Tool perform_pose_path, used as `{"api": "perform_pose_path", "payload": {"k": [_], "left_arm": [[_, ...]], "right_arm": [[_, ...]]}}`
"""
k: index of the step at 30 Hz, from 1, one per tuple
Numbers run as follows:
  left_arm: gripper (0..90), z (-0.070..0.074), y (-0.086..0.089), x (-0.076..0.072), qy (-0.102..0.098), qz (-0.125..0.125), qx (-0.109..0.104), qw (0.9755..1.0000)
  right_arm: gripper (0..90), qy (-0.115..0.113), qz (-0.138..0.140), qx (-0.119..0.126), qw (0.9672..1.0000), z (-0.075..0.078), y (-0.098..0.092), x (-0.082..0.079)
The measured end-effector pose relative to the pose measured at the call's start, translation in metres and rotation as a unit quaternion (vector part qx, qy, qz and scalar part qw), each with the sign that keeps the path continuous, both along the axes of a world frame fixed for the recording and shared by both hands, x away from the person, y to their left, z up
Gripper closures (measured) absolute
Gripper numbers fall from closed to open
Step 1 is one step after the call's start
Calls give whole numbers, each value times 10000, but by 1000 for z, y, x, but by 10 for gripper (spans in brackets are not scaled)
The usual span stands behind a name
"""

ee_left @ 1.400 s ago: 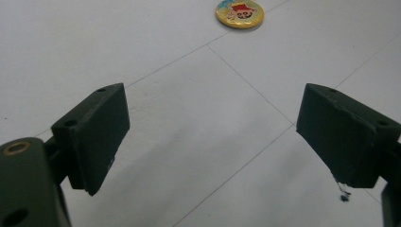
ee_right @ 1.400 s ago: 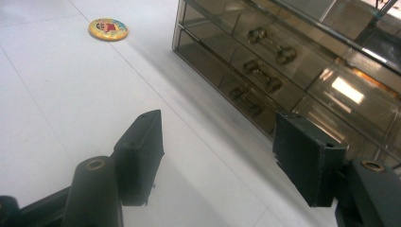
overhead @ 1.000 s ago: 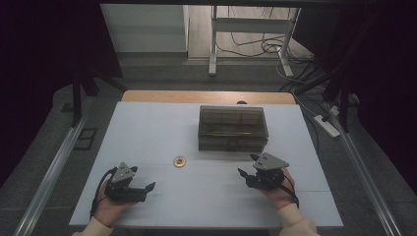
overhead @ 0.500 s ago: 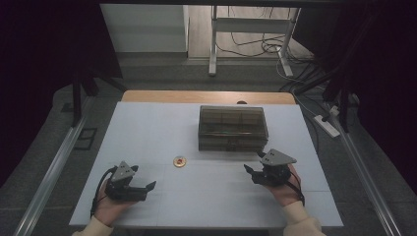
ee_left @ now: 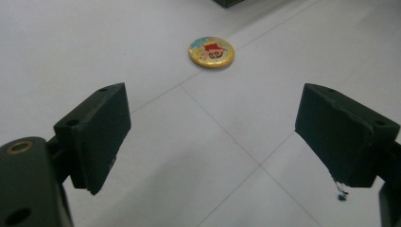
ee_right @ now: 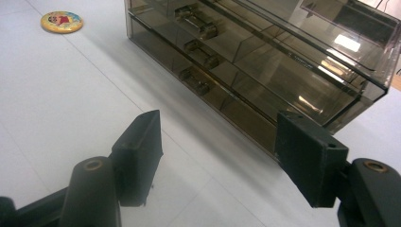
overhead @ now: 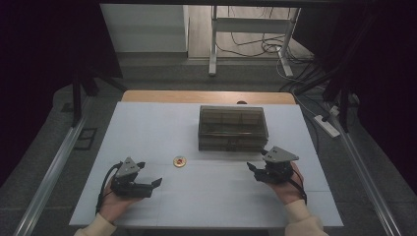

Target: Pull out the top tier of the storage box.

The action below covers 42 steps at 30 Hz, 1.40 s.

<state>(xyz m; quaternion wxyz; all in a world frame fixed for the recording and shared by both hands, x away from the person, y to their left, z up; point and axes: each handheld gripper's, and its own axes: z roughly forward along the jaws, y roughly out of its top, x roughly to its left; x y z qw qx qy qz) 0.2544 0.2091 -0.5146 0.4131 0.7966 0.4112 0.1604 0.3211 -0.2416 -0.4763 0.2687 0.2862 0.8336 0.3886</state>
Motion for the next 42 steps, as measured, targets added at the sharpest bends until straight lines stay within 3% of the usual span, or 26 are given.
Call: {"api": "perform_pose_path", "payload": {"k": [3, 12, 20, 33, 42], "left_arm": [[119, 4, -4, 4, 27, -40, -155, 9999], [124, 16, -22, 14, -89, -171, -108, 9998], [131, 21, -32, 26, -44, -247, -283, 9993], [134, 32, -55, 40, -169, -405, -207, 9988], [136, 32, -69, 51, -104, -529, -210, 9983]], "right_arm": [[331, -7, -14, -10, 10000, 1, -2, 1], [331, -44, -115, 57, 9999, 4, -7, 5], [332, -71, -183, 65, 9998, 8, -11, 8], [331, -37, -371, 179, 9991, 9, -19, 16], [332, -49, -469, 235, 9986, 12, -24, 22]]}}
